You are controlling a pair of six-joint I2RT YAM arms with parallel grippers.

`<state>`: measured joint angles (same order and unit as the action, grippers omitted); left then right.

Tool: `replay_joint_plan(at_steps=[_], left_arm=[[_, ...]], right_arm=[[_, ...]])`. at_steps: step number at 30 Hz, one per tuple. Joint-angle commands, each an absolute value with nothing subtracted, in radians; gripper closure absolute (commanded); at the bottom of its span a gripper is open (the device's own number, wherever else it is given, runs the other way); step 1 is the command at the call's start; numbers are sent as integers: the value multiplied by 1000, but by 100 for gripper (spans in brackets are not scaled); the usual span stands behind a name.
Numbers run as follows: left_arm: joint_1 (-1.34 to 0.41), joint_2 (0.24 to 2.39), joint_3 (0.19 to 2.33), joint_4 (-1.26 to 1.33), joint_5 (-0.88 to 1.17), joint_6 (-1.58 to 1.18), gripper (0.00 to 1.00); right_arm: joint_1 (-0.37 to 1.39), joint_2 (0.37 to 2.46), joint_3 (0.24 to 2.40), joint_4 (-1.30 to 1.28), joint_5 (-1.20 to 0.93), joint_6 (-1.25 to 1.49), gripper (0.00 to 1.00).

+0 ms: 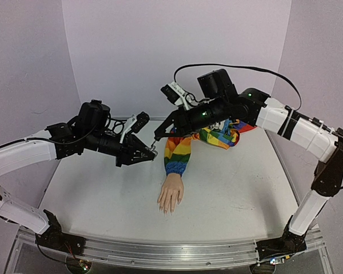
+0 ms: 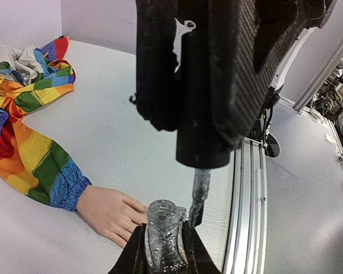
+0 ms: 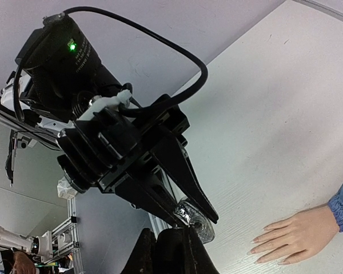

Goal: Paint the nails

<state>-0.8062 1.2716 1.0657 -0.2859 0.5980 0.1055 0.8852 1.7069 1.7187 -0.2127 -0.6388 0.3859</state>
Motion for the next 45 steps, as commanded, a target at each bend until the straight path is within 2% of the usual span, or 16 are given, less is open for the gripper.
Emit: replay_joint_plan(at_steps=[1, 13, 23, 27, 34, 38, 45], left_arm=[[-807, 1269, 1118, -265, 598, 120, 100], [-806, 1245, 1066, -262, 485, 110, 100], [-789, 1156, 989, -202, 279, 27, 100], [-788, 1131, 1006, -177, 214, 21, 100], [-787, 1164, 1064, -126, 160, 29, 100], [-787, 1200, 1100, -102, 170, 10, 100], [-787, 1243, 1161, -100, 188, -5, 100]], right_arm=[[887, 1667, 1711, -193, -646, 370, 100], [888, 1555, 1579, -148, -540, 322, 100], [886, 1330, 1134, -54, -522, -128, 100], [887, 1294, 988, -32, -472, -199, 100], [887, 1305, 738, 213, -449, -181, 100], [887, 1302, 584, 458, -389, -151, 100], [886, 1419, 569, 579, -389, -180, 100]])
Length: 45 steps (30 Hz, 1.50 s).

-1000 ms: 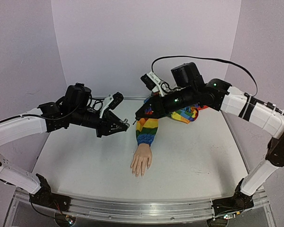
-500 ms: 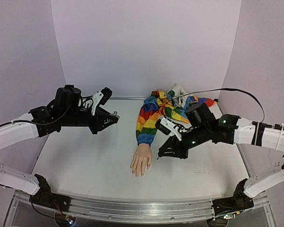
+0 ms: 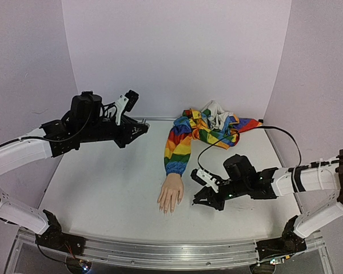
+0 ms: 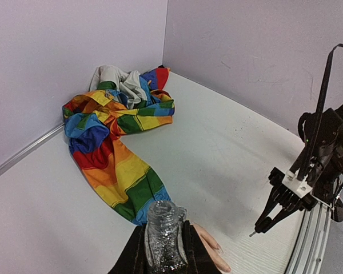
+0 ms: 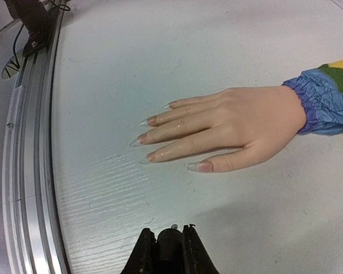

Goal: Paint the nails

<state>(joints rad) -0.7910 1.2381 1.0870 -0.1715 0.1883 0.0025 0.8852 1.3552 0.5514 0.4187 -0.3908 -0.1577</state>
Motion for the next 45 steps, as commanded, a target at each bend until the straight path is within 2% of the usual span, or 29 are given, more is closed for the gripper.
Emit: replay_joint_plan(at_steps=[1, 19, 45], left_arm=[[-786, 1243, 1160, -96, 179, -2, 100], [-785, 1153, 1053, -27, 111, 93, 100], [-785, 1149, 1034, -22, 120, 88, 100]], right_arm=[[887, 1439, 577, 586, -398, -188, 100], [900, 1595, 660, 669, -392, -216, 100], [908, 1641, 631, 752, -340, -225, 100]])
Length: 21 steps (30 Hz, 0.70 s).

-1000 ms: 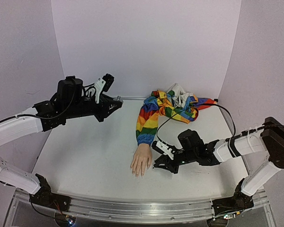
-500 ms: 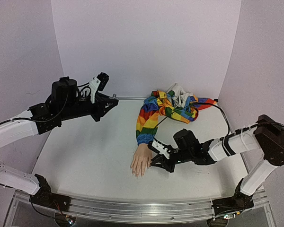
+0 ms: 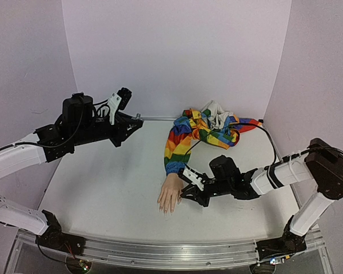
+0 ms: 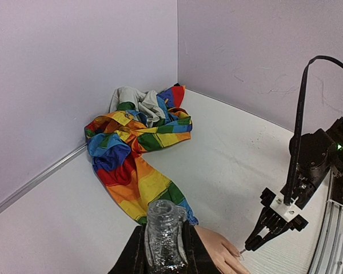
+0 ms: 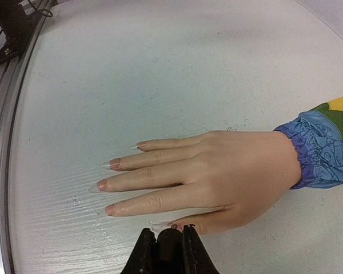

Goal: Paint the nails

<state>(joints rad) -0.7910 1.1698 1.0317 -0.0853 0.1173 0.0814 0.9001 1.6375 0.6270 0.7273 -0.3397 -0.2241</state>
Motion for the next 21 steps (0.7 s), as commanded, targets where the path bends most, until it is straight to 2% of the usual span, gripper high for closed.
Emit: replay_joint_plan(at_steps=[1, 21], left_arm=[[-785, 1149, 1033, -22, 120, 87, 100], [-785, 1146, 1029, -22, 136, 85, 100]], right_arm=[[909, 1637, 630, 749, -337, -228, 100], [916, 1667, 640, 725, -310, -232, 100]])
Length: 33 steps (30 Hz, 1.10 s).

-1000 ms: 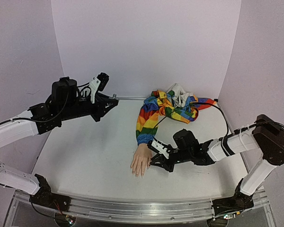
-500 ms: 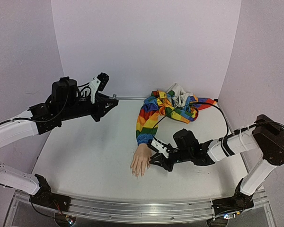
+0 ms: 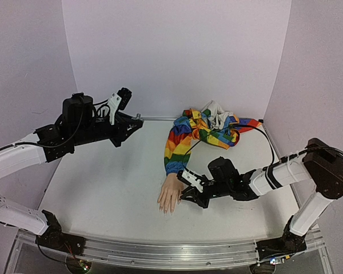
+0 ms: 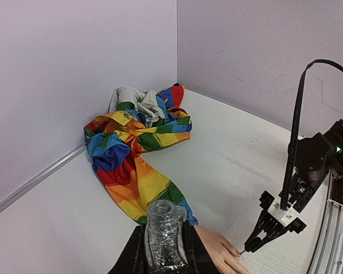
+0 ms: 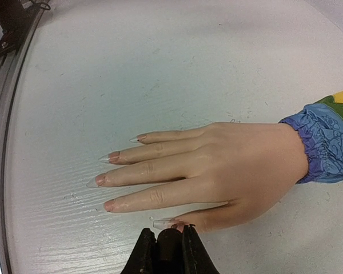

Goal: Paint the nails

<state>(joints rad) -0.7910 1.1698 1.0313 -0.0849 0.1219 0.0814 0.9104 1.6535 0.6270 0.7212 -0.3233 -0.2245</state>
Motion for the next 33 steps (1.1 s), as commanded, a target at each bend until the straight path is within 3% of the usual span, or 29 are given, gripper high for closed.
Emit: replay_joint_plan(at_steps=[1, 33], left_arm=[[-785, 1147, 1029, -21, 138, 84, 100], [-785, 1143, 1028, -23, 143, 87, 100]], right_arm=[[916, 1667, 640, 725, -305, -232, 100], [920, 1692, 652, 740, -338, -232, 100]])
